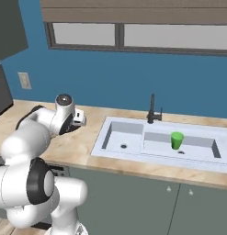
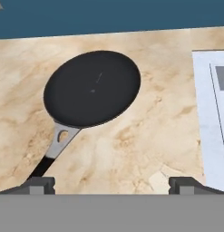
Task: Place the pan in the left basin and the cup in the right basin of the sink.
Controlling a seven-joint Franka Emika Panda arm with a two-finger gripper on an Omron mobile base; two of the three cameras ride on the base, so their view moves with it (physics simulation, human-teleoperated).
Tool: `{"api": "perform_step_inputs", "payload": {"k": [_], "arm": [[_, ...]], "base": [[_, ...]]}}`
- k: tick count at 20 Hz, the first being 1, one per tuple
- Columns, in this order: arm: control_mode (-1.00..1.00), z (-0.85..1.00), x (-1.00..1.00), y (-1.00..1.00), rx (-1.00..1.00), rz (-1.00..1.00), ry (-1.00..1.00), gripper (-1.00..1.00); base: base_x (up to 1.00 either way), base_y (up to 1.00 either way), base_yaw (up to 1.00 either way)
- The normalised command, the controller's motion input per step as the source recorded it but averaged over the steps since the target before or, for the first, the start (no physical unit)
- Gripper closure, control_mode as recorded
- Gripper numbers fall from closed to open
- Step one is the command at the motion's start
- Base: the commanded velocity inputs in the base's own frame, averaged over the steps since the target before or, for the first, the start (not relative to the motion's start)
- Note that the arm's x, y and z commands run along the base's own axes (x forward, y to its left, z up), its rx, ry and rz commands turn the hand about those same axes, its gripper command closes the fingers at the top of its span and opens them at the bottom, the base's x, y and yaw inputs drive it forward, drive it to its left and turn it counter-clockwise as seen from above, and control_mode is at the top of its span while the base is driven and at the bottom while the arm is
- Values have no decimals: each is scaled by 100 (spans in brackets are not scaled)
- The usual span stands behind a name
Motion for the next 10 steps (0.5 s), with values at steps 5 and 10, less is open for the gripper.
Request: {"api": "perform_step_inputs", "payload": {"k": [5,10], "arm": [[100,0,0,0,0,0,0,-100],[100,0,0,0,0,0,0,-100]], "base": [[21,13,0],[35,0,0]]}}
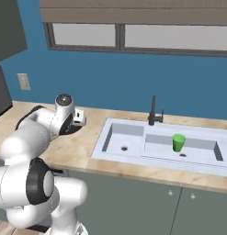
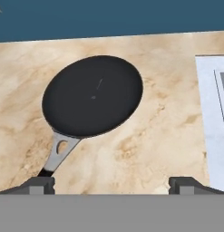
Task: Place the pan in the left basin and the cup in the right basin of the sink.
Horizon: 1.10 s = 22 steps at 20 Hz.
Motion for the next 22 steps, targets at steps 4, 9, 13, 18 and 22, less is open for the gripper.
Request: {"api": "perform_step_inputs", "payload": {"k": [4,9,13,18,22], "arm": [[100,0,0,0,0,0,0,-100],[100,0,0,0,0,0,0,-100],[100,0,0,0,0,0,0,-100],[100,0,0,0,0,0,0,-100],[100,0,0,0,0,0,0,-100]], "base": [[34,0,0],[17,0,0],[12,0,0],[1,0,0],[0,0,0]]}}
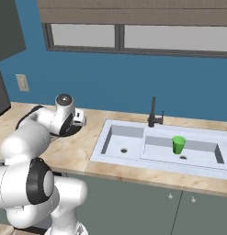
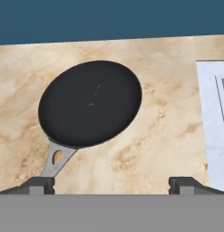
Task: Place the pan in the left basin and the cup in the right basin of the sink.
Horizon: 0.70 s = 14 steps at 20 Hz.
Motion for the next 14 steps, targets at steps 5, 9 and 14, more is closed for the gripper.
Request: {"api": "perform_step_inputs", "payload": {"k": [5,9,14], "arm": [[-100,-1,0,1,0,0,0,-100],[-100,-15,8,14,0,0,0,-100],[-100,-21,15,31,0,0,4,-100]], "base": [[0,0,0],[0,0,0],[0,0,0]]}}
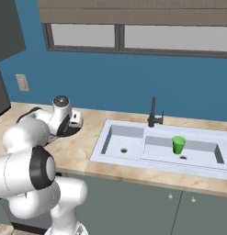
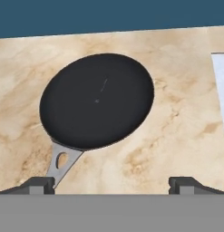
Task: Place the pan in the left basin and the cup in the right basin of the sink.
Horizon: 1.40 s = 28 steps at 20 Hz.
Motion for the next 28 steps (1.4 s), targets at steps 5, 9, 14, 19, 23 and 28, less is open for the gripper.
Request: {"api": "perform_step_inputs", "payload": {"k": [5,9,14,19,23,28], "arm": [[-100,-18,3,44,0,-2,2,-100],[-100,-19,0,47,0,-1,1,-100],[-100,-22,0,41,0,0,2,-100],[-100,-31,0,35,0,0,2,-100],[-100,-32,-5,25,0,0,2,-100],[-100,-31,-9,7,0,0,1,-100]], "base": [[0,0,0],[0,0,0],[0,0,0],[0,0,0],[0,0,0],[0,0,0]]}}
